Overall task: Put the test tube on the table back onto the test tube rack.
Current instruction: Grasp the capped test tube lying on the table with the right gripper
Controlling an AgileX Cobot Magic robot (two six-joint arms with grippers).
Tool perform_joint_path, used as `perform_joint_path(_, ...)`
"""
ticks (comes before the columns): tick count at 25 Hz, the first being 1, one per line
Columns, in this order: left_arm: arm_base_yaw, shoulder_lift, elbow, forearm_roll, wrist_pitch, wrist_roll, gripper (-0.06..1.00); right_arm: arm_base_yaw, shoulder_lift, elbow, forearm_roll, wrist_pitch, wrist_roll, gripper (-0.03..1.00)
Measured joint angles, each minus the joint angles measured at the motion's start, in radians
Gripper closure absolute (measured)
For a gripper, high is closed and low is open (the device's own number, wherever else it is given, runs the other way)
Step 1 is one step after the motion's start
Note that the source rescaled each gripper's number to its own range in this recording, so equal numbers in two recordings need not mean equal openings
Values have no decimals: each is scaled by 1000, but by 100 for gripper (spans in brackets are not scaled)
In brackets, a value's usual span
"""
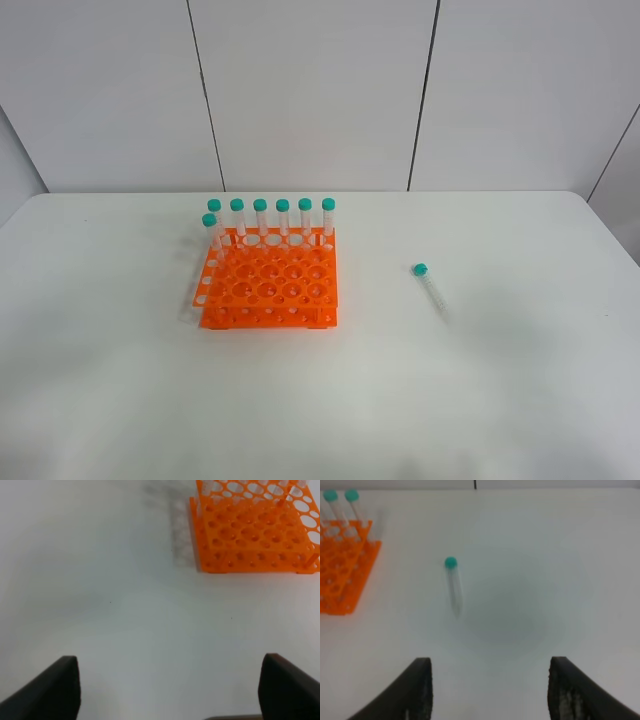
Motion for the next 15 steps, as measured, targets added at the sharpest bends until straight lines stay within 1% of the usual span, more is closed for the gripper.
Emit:
perform_joint_path(5,0,0,0,0,0,0,10,0,217,-150,36,-33,-43,-3)
perform_joint_path(10,0,0,0,0,0,0,10,0,488,-320,97,-105,-107,-3)
perform_joint_path(15,0,0,0,0,0,0,10,0,764,-463,105,-128,-164,-3)
